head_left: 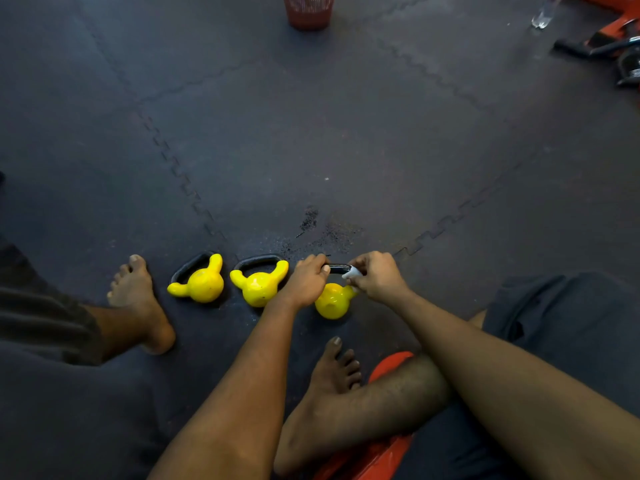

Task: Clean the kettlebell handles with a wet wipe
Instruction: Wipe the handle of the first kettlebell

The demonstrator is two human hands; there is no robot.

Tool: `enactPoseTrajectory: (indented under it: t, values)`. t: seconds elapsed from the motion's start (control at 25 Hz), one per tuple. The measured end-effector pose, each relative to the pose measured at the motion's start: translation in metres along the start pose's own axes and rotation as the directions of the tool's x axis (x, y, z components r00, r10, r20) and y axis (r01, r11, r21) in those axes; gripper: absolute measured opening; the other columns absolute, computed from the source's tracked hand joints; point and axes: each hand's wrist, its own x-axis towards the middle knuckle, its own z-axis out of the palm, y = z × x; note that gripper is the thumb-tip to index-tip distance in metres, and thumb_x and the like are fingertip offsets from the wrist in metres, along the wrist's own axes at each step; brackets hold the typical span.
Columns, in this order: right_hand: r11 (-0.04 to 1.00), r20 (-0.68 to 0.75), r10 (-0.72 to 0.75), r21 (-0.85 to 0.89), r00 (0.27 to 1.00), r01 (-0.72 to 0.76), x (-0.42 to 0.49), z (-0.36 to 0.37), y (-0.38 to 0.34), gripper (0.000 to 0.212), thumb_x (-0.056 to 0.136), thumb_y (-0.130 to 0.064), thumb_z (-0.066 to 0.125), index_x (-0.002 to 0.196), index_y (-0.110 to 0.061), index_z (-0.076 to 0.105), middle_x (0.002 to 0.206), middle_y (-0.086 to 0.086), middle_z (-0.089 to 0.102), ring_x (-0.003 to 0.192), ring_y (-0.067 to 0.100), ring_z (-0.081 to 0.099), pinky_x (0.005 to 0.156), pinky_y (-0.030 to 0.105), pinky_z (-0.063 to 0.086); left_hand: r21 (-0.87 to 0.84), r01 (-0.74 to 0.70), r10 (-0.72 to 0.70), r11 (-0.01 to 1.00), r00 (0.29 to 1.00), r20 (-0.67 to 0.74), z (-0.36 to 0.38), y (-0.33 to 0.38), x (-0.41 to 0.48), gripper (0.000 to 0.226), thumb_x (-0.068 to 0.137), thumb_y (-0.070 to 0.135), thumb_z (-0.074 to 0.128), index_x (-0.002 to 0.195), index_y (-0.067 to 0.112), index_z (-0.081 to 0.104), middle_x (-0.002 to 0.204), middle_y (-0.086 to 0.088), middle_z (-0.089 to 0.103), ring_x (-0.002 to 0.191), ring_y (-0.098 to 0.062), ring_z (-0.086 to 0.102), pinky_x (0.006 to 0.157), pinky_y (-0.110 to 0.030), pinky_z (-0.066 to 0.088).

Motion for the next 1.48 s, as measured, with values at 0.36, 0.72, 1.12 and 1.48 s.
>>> enactPoseTrajectory:
  t: [0.36, 0.72, 1.12, 1.48]
  values:
    - [0.994, -0.234, 0.103, -0.021, 0.967, -0.11, -0.003, 0.023, -0.002, 0.018, 0.079, -0.026, 0.068, 0.092, -0.015, 0.073, 0.079, 0.011, 0.071, 0.081, 0.033, 0.065, 0.062, 0.033, 0.046, -0.476, 0.236, -0.315, 0.847, 0.944, -0.094, 0.019, -0.016, -0.02, 0.04, 0.084, 0.003, 0.056, 0.122, 0.012, 0.049, 0.109, -0.009, 0.058, 0.103, -0.029, 0.056, 0.09, -0.04, 0.046]
    - [0.949, -0.159, 0.204, 0.276, 0.966, -0.155, 0.01, 0.026, 0.019, 0.024, 0.072, -0.022, 0.081, 0.094, -0.015, 0.077, 0.088, 0.004, 0.077, 0.086, 0.014, 0.069, 0.079, 0.032, 0.054, -0.45, 0.292, -0.393, 0.844, 0.907, -0.149, 0.028, -0.011, -0.017, 0.023, 0.099, 0.021, 0.049, 0.111, 0.003, 0.044, 0.111, -0.025, 0.059, 0.106, -0.038, 0.055, 0.08, -0.038, 0.038]
    - [0.801, 0.121, 0.164, 0.562, 0.979, -0.204, 0.017, 0.027, 0.024, 0.03, 0.075, -0.006, 0.081, 0.103, -0.002, 0.073, 0.083, 0.002, 0.073, 0.073, 0.005, 0.063, 0.071, 0.027, 0.054, -0.431, 0.07, -0.263, 0.9, 0.875, -0.407, 0.03, -0.013, 0.006, 0.024, 0.092, 0.004, 0.054, 0.115, 0.009, 0.052, 0.111, -0.009, 0.061, 0.105, -0.023, 0.057, 0.084, -0.021, 0.037]
    - [0.697, 0.139, 0.384, 0.604, 0.913, -0.386, 0.02, 0.043, 0.022, 0.034, 0.071, -0.011, 0.084, 0.1, -0.002, 0.069, 0.093, 0.013, 0.072, 0.082, 0.019, 0.067, 0.071, 0.031, 0.058, -0.428, 0.277, -0.454, 0.86, 0.797, -0.397, 0.049, -0.011, 0.011, 0.031, 0.097, 0.024, 0.052, 0.12, 0.004, 0.05, 0.112, -0.023, 0.061, 0.105, -0.04, 0.057, 0.083, -0.042, 0.042]
